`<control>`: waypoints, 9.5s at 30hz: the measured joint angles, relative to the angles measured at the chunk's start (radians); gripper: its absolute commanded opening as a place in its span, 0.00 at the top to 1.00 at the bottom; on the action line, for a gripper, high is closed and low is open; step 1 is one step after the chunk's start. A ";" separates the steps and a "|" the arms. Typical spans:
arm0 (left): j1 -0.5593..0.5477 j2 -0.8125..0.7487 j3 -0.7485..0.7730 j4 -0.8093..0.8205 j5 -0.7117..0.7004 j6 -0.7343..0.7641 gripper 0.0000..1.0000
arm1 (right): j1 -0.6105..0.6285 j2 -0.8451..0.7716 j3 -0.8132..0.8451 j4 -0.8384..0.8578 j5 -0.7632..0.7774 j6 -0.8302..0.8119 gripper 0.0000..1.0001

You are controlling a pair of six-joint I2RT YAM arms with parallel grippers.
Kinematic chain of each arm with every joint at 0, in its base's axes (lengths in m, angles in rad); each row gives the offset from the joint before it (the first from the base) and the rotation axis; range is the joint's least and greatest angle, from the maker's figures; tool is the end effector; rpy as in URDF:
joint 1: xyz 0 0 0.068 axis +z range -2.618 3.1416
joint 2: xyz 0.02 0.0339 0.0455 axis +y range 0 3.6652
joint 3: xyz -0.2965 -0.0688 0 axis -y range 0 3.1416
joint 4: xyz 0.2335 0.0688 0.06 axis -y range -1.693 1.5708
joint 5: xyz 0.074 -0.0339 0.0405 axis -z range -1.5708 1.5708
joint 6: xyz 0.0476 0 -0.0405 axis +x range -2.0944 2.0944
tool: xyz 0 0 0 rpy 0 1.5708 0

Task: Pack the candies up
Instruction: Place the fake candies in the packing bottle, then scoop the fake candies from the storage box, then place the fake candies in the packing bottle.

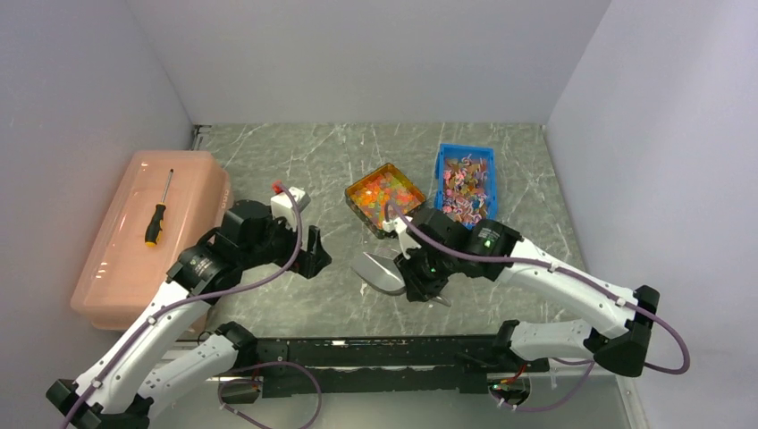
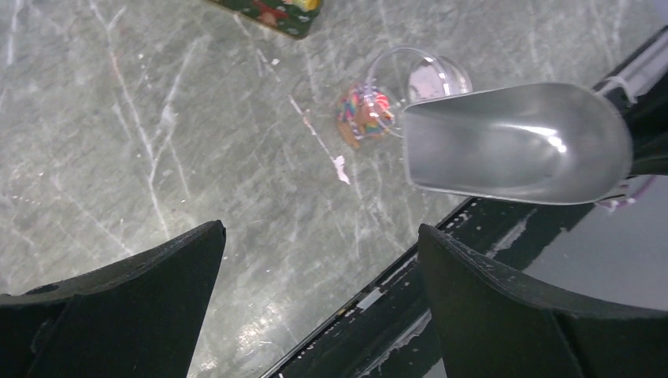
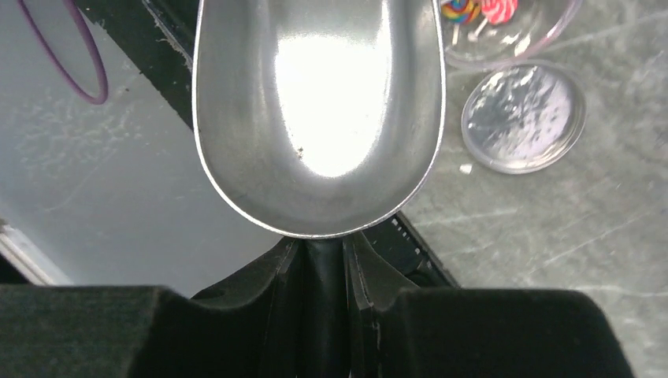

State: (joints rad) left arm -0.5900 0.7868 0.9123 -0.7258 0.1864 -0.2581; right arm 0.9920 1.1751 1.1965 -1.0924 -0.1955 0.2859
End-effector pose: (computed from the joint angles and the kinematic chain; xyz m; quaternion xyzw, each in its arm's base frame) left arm 0.1068 -0.0821 0.3440 0.1883 0.8615 -0.2661 0.3894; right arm 0.0993 0.1689 0.3461 -0.3561 0.8965 0.2227 0.1412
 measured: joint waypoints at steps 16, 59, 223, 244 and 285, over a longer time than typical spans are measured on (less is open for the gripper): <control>0.000 0.062 0.061 -0.021 0.230 -0.066 0.01 | 0.203 -0.235 -0.221 0.335 0.214 -0.136 1.00; 0.065 0.134 0.023 0.140 0.622 -0.279 0.98 | 0.351 -0.492 -0.376 0.534 0.377 -0.232 1.00; 0.161 -0.101 -0.080 0.053 -0.001 -0.014 0.01 | -0.401 0.550 0.080 0.498 0.187 -0.205 1.00; 0.164 -0.082 -0.080 0.048 -0.028 -0.014 0.01 | -0.299 0.146 -0.093 0.478 0.245 -0.212 1.00; 0.164 -0.130 -0.083 0.047 0.019 -0.015 0.00 | 0.031 0.070 0.238 -0.372 0.201 0.285 1.00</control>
State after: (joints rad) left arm -0.4259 0.6571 0.8291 -0.6788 0.2054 -0.2733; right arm 1.0229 1.2449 1.4345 -1.4639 0.0059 0.5705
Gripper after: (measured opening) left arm 0.994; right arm 0.242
